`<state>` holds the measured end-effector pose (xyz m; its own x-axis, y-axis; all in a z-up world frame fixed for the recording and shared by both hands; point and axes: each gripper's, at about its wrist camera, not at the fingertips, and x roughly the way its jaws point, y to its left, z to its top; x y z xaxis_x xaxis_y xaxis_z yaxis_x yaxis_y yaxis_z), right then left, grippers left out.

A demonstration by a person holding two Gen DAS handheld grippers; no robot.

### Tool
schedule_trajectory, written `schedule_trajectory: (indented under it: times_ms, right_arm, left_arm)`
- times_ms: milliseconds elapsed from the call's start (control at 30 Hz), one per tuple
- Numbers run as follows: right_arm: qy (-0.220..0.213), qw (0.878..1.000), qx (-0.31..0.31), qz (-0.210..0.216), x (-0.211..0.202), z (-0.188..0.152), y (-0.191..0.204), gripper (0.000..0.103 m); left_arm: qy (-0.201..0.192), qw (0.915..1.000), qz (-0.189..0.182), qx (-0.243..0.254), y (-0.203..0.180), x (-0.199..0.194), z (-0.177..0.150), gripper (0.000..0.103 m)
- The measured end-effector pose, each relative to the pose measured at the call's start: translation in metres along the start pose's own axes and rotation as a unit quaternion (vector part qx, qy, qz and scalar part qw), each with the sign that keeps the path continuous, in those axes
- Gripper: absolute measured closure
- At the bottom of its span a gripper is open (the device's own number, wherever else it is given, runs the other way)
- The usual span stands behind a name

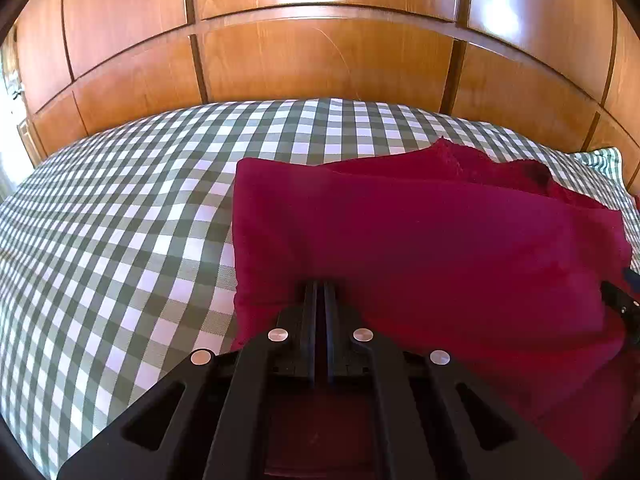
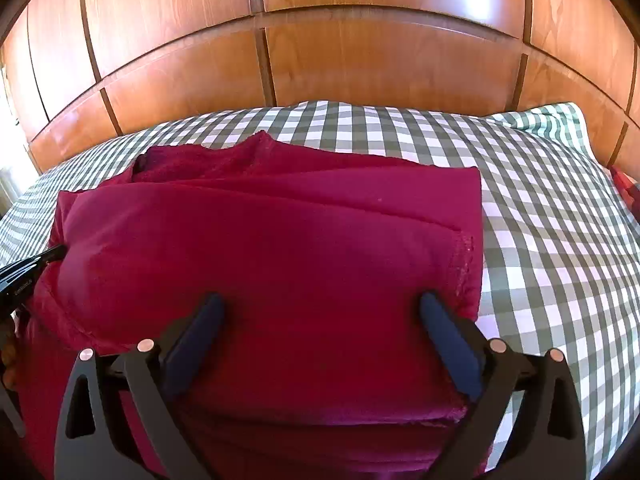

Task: Fold small clothes

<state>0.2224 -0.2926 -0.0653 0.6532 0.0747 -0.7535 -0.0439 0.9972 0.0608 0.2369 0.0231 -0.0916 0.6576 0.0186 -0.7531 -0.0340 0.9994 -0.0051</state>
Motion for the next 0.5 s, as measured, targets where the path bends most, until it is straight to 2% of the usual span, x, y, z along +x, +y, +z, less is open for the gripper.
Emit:
schedule_trajectory:
  times_ms: [133,300,433,500]
  right_arm:
    - [0.002,1.000,-0.003,-0.003,0.000,0.001,0.002,0.003]
    - [0.017,1.000,-0.003,-0.010,-0.013,0.004,0.003,0.003]
    - [0.015,0.999,0.021,0.024,-0.046,0.000,-0.005,0.003]
    - [0.021,0.998,0.044,0.038,-0.063,-0.011,-0.019,0.003]
  left_arm:
    - [-0.001,0.9999,-0.008,-0.008,0.004,-0.006,0.001,0.101]
    - [0.004,0.9976,-0.041,-0.055,0.024,-0.047,-0.010,0.101]
    - [0.001,0.9974,-0.054,-0.048,0.039,-0.087,-0.040,0.100]
    - [0.004,0.9975,-0.059,-0.038,0.046,-0.106,-0.059,0.080]
